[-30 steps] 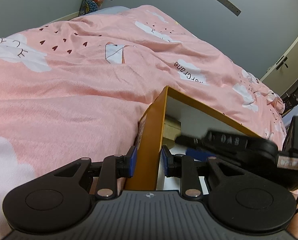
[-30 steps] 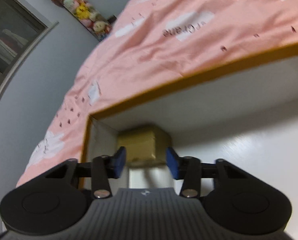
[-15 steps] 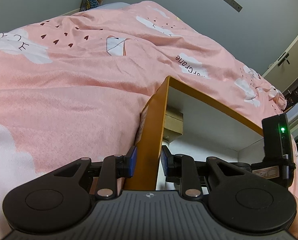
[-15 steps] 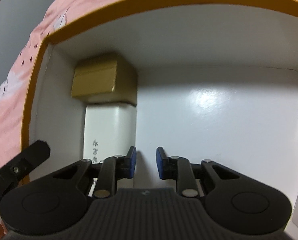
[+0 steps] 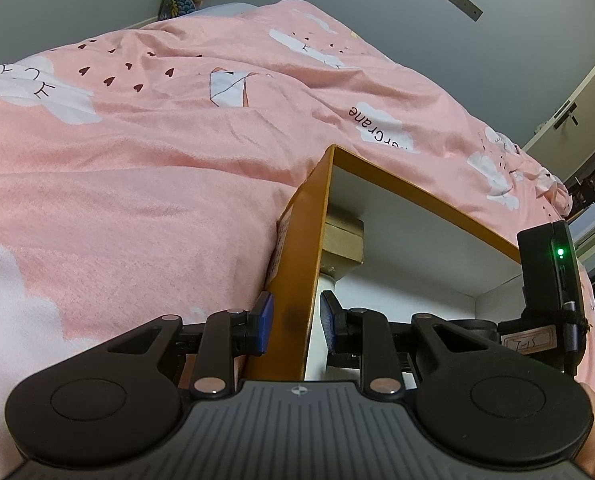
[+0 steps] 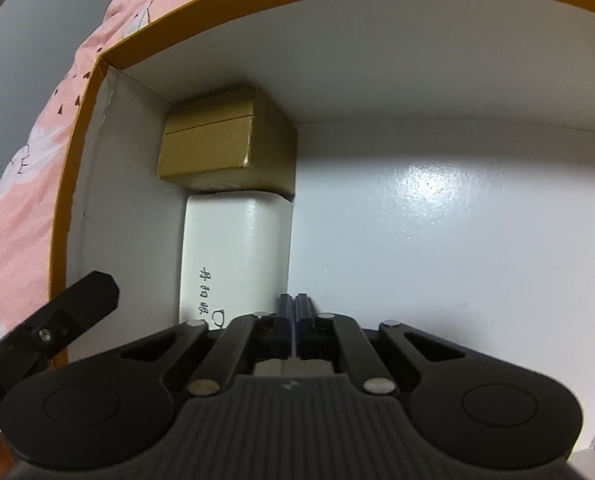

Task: Organize objects
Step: 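Withdraw both tools from the shoebox back toward the pile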

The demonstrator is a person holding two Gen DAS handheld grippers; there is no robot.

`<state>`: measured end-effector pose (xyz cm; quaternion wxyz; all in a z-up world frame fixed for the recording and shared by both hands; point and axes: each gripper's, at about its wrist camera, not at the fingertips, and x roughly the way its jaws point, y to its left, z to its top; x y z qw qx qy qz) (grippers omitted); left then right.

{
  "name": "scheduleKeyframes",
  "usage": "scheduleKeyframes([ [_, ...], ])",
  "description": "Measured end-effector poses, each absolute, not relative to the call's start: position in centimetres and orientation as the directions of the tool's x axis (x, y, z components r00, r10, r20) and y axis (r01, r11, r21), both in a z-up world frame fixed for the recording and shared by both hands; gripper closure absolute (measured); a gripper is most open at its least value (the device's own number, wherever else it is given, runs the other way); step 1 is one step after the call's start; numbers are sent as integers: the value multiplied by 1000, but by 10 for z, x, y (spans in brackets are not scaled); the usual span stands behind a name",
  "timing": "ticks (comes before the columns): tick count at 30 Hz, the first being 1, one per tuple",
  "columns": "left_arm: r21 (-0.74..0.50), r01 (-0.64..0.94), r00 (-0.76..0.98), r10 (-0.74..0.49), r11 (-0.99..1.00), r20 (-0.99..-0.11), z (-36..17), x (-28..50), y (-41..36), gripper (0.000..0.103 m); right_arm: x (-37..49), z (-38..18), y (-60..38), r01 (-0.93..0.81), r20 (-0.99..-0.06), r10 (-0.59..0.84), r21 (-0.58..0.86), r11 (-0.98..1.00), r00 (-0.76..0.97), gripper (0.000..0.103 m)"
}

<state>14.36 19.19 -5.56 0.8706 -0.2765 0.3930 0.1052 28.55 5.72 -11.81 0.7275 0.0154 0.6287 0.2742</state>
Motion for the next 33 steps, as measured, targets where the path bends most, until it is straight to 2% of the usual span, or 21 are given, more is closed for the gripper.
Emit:
scheduleKeyframes([
  [5, -365, -408, 675, 8, 837, -738, -51, 140, 189, 73, 282, -115, 58, -388, -904, 420, 361, 848, 78, 98],
  [16, -282, -373, 721, 85, 884, -688, -24, 130, 171, 73, 255, -69, 32, -482, -860, 434, 271, 834, 268, 91],
  [19, -263, -347, 737, 88, 900, -670, -13, 126, 161, 73, 241, -52, 15, -503, -827, 463, 266, 822, 320, 86],
  [21, -253, -324, 751, 84, 912, -655, -4, 121, 153, 73, 230, -39, 8, -523, -797, 484, 257, 813, 361, 71],
  [25, -242, -258, 778, 52, 935, -626, 12, 111, 135, 73, 209, -13, -20, -558, -736, 520, 235, 796, 433, 68],
  [27, -239, -230, 787, 36, 943, -615, 19, 106, 126, 73, 199, -2, -33, -568, -706, 542, 238, 788, 456, 57],
  [28, -234, -218, 792, 32, 947, -610, 22, 103, 122, 73, 195, 2, -39, -571, -691, 551, 240, 785, 467, 56],
  [33, -235, -153, 799, -20, 960, -601, 31, 87, 106, 70, 170, 15, -69, -567, -648, 566, 242, 787, 510, 52],
])
